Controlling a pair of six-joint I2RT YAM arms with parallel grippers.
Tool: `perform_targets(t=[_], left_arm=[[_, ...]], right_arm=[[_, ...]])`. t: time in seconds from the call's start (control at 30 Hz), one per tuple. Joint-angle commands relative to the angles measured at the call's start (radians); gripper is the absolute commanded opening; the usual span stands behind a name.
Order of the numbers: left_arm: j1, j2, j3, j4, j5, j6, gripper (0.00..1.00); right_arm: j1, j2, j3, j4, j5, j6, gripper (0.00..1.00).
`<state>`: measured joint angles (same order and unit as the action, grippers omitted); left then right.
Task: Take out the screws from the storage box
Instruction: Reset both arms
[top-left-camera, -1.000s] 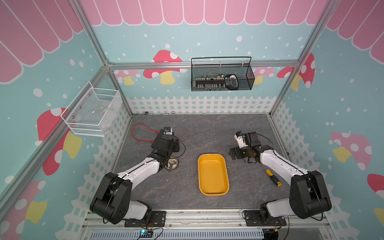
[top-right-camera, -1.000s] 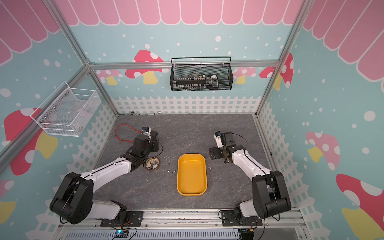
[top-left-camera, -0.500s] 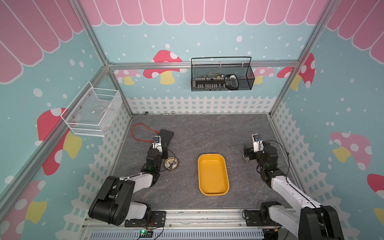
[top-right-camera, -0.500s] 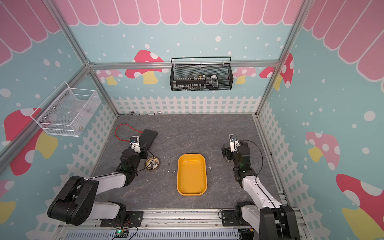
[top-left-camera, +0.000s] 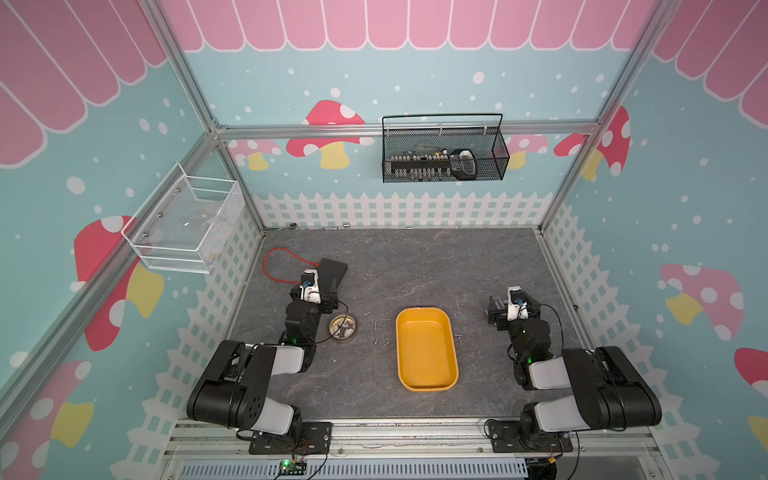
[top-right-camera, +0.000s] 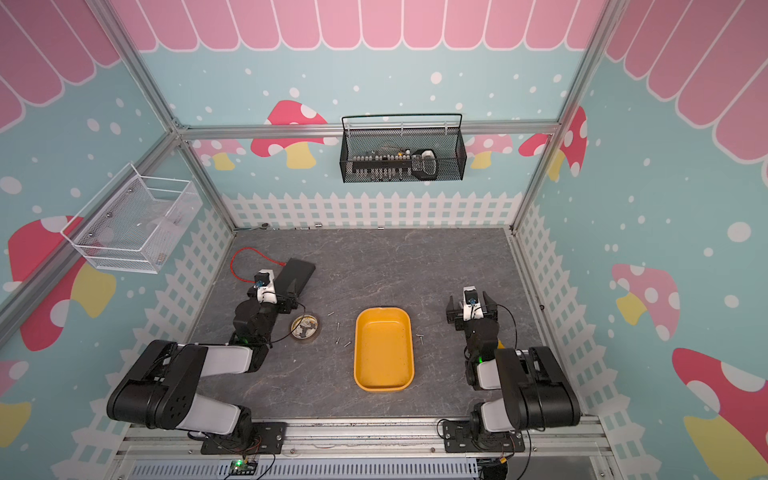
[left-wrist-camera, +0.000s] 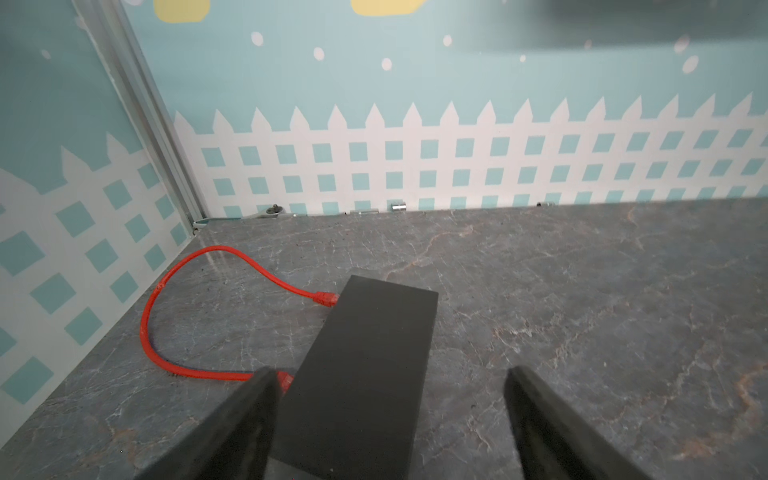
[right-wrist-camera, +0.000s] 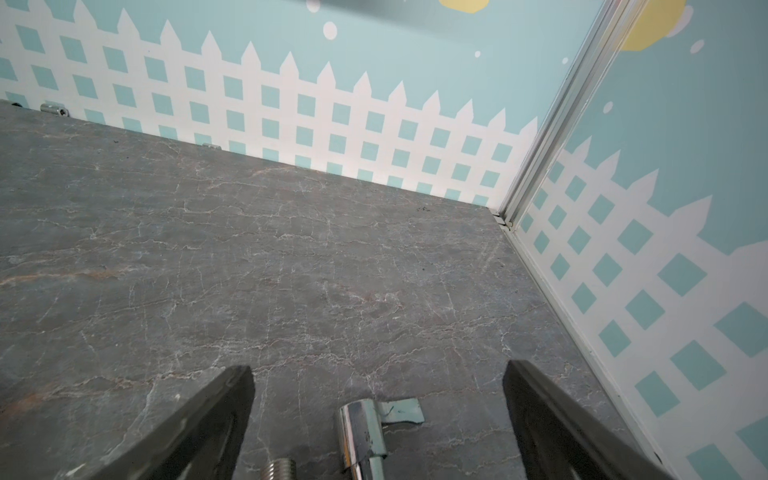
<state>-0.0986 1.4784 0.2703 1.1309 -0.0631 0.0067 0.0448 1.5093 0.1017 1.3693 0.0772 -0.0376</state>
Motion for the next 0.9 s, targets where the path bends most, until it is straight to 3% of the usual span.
perform_targets(t=[0.0,0.07,0.13,0.2,0.87], left_arm=[[0.025,0.062,-0.08,0.241,0.089,-0.025,0.99],[0.029,0.035,-0.058,0.154,0.113,-0.025,0.99],[0.041,0.054,-0.064,0.188,0.12,-0.037,0.99],[0.047,0.044,-0.048,0.153,0.124,-0.046,0.99],[0.048,0.048,-0.05,0.158,0.115,-0.05,0.99]], right_arm=[[-0.005,-0.003,0.017,0.098,0.017,0.009,1.0],[-0.005,0.027,0.067,0.048,0.022,0.007,1.0],[-0.009,0.005,0.092,-0.044,0.019,0.019,1.0],[-0.009,0.024,0.08,0.017,0.019,0.013,1.0],[-0.033,0.016,0.101,-0.038,-0.031,0.028,1.0]])
